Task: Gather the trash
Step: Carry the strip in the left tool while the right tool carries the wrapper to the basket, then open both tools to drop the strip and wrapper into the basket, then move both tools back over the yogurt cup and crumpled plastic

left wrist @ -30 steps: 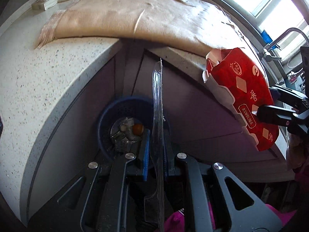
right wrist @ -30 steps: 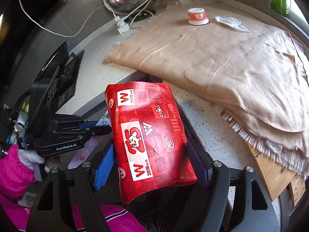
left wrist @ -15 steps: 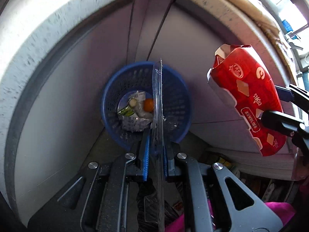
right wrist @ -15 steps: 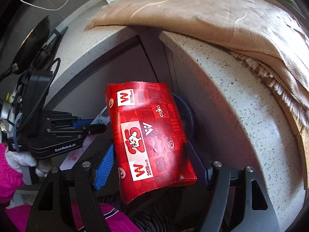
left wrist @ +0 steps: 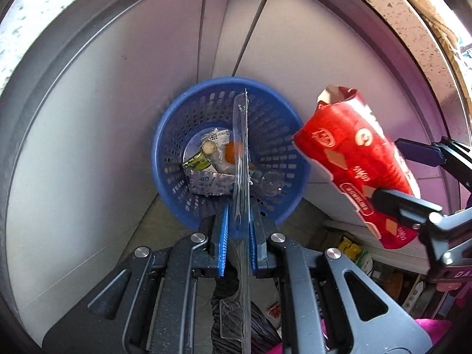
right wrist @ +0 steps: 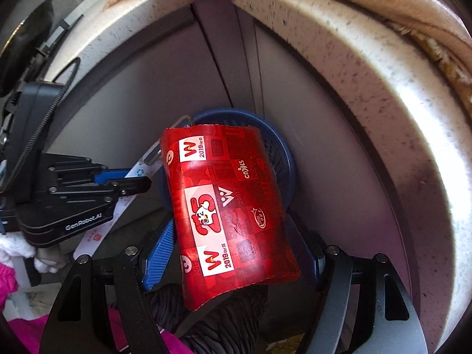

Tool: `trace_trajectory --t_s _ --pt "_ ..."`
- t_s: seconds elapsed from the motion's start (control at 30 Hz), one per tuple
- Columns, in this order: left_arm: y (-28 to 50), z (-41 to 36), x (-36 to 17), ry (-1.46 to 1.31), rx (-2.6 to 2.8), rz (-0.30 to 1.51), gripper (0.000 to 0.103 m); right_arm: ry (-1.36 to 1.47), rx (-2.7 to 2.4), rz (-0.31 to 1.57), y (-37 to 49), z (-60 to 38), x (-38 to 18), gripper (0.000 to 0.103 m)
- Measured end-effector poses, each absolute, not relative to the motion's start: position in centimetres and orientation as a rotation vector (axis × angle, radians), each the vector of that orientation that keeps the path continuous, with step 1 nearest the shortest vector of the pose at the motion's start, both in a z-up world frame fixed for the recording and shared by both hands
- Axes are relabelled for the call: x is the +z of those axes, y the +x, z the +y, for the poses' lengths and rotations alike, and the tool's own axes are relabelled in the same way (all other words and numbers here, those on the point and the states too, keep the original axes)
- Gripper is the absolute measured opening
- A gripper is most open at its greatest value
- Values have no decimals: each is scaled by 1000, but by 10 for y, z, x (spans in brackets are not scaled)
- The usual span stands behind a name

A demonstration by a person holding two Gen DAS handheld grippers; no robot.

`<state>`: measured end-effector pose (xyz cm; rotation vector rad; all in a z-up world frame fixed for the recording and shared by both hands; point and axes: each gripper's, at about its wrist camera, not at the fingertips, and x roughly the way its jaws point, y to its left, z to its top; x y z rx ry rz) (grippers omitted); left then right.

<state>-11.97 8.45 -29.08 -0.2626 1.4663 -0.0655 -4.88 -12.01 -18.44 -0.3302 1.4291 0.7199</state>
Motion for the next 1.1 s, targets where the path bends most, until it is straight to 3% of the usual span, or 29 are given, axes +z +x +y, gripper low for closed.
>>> trace_trajectory --t_s 0.23,0.3,0.37,0.47,1.1 --pt "-112 82 -284 -228 -47 1457 10 -369 712 1417 -49 -107 -189 80" --pt "-111 81 -281 -219 -43 1453 16 -379 710 1407 -49 -104 -187 81" --pt "-109 81 -276 -205 -34 1443 36 -377 712 1405 -50 -104 -185 82" --pt "-108 81 -270 -200 -21 1426 46 -368 725 1406 -49 -102 -183 81" --pt "-98 81 -184 -111 12 1246 46 -260 853 1336 -34 -137 -105 81"
